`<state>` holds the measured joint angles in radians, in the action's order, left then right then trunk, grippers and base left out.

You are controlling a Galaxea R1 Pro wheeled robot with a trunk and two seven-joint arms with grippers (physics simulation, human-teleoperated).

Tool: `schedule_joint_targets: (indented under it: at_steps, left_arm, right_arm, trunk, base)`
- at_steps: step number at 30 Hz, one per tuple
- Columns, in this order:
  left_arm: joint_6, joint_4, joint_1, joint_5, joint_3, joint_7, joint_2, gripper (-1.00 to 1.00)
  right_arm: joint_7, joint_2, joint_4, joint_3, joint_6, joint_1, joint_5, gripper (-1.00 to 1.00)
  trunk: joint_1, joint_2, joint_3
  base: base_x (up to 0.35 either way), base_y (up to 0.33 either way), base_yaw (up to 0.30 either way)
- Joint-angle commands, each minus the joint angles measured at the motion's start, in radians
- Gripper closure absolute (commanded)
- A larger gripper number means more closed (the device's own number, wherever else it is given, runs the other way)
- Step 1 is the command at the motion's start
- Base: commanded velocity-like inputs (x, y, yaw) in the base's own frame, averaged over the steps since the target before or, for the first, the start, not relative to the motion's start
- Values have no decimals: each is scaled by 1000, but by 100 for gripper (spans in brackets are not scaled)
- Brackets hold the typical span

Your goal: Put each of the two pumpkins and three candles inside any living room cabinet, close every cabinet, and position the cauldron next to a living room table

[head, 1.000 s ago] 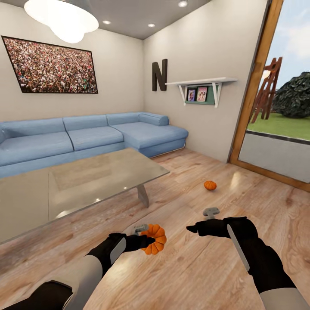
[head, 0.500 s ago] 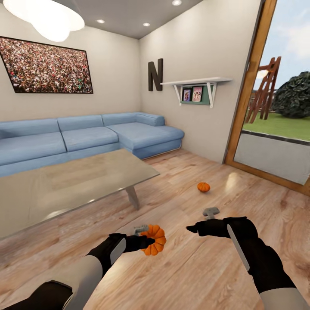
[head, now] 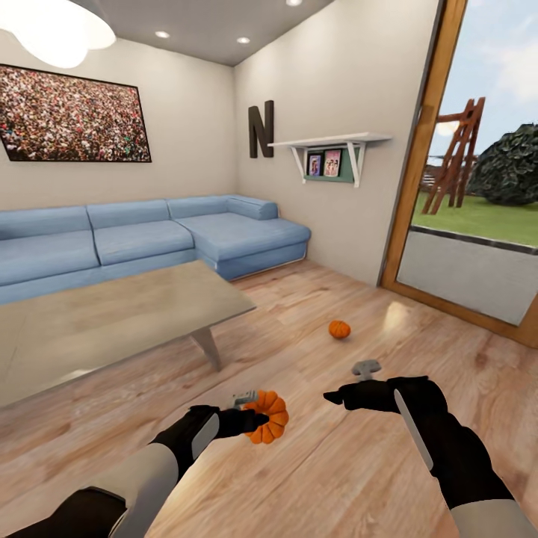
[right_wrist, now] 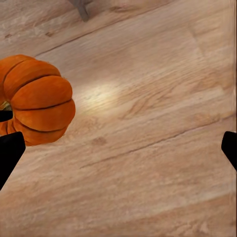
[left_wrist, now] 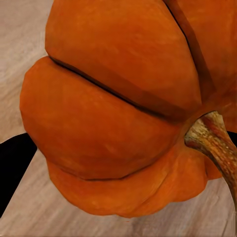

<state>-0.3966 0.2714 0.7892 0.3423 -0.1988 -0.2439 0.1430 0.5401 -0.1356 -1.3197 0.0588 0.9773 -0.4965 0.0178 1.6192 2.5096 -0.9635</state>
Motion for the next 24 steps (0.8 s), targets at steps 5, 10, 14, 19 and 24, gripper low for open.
schedule_joint_targets:
  at_steps: [5,10,14,19,24]
  left_arm:
    - [-5,-6,1,12,-2,3,0,100]
    - [-5,-10,1,12,-2,3,0,100]
    - [-5,-11,1,11,-2,3,0,100]
    - [-5,-12,1,12,-3,3,1,100]
    - [-5,-12,1,11,-3,3,1,100]
  right_arm:
    - [3,-1,-1,1,4,0,2,-100]
    - [3,-1,-1,1,4,0,2,-100]
    - [3,-1,-1,2,4,0,2,-100]
    - [3,0,0,2,4,0,2,-100]
    - [3,-1,0,2,4,0,2,-100]
  trunk:
    - [0,0,-1]
    - [0,0,-1]
    - [0,0,-1]
    - [0,0,-1]
    - [0,0,-1]
  base:
    - [216,-286,0]
    - [218,-285,0]
    - [217,-285,0]
    - [189,-295,0]
    - [132,-318,0]
